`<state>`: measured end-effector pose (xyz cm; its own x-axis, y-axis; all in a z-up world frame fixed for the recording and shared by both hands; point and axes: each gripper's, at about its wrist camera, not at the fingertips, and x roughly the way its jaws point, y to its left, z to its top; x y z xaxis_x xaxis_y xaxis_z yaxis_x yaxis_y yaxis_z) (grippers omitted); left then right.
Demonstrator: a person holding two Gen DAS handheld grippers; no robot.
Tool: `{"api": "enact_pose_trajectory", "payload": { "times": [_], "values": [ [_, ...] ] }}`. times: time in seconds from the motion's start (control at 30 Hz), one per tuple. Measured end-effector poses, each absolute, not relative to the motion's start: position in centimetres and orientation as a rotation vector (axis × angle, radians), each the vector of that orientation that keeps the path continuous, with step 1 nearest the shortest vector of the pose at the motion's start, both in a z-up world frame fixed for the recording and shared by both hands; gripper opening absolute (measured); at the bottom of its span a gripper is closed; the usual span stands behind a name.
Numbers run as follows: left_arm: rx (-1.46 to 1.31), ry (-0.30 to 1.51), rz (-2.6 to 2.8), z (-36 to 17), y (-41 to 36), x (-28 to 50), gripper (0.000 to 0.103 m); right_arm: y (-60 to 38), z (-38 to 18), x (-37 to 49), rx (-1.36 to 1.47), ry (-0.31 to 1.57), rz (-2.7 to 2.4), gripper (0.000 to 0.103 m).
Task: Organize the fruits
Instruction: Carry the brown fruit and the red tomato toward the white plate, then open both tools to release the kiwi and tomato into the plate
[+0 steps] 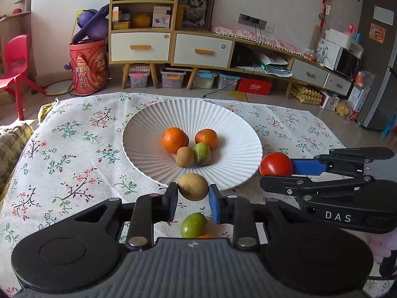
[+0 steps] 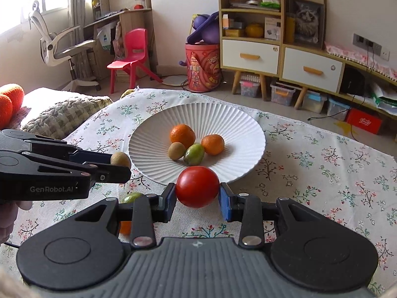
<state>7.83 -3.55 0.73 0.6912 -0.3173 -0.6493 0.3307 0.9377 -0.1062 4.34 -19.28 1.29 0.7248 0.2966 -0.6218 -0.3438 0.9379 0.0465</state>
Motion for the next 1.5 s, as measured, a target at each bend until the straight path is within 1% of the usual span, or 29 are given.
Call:
{"api": "enact_pose_trajectory", "payload": {
  "times": [0.33, 0.6, 0.83, 1.2, 1.37, 1.4, 1.43, 1.5],
  "values": [
    [0.107, 0.698, -0.34, 0.4, -4.0, 11.5, 0.011, -19.2, 0.9, 7.1, -0.087, 0.687, 0.322, 0.034],
    [0.162, 0.744, -0.334, -1.1, -3.7, 15.2, 0.011, -19.1, 0.0, 9.6, -0.104, 0.723, 0.314, 0.034],
    [0.189, 0.746, -0.389, -1.9, -4.4, 16.4, 0.011, -18.6, -1.1, 11.1, -0.131, 0.734, 0.333, 0.033],
    [0.182, 0.735, -0.419, -2.3, -4.5, 16.9, 0.012, -18.6, -1.3, 11.8, -0.122, 0.717, 0.358, 0.033],
    [0.166, 0.736, -0.405, -1.9, -4.3, 16.7, 0.017, -18.7, -0.9, 11.5, -0.123, 0.72, 0.356, 0.034],
    [0.163, 0.735, -0.404, -1.7, -4.3, 16.6, 0.02, -18.7, -0.8, 11.4, -0.12, 0.721, 0.354, 0.035],
    [0.161, 0.734, -0.402, -1.6, -4.2, 16.5, 0.026, -18.7, -0.7, 11.2, -0.118, 0.723, 0.352, 0.036],
    [0.153, 0.727, -0.397, -1.2, -4.1, 16.0, 0.032, -18.8, -0.5, 10.9, -0.115, 0.723, 0.343, 0.038]
  ]
}}
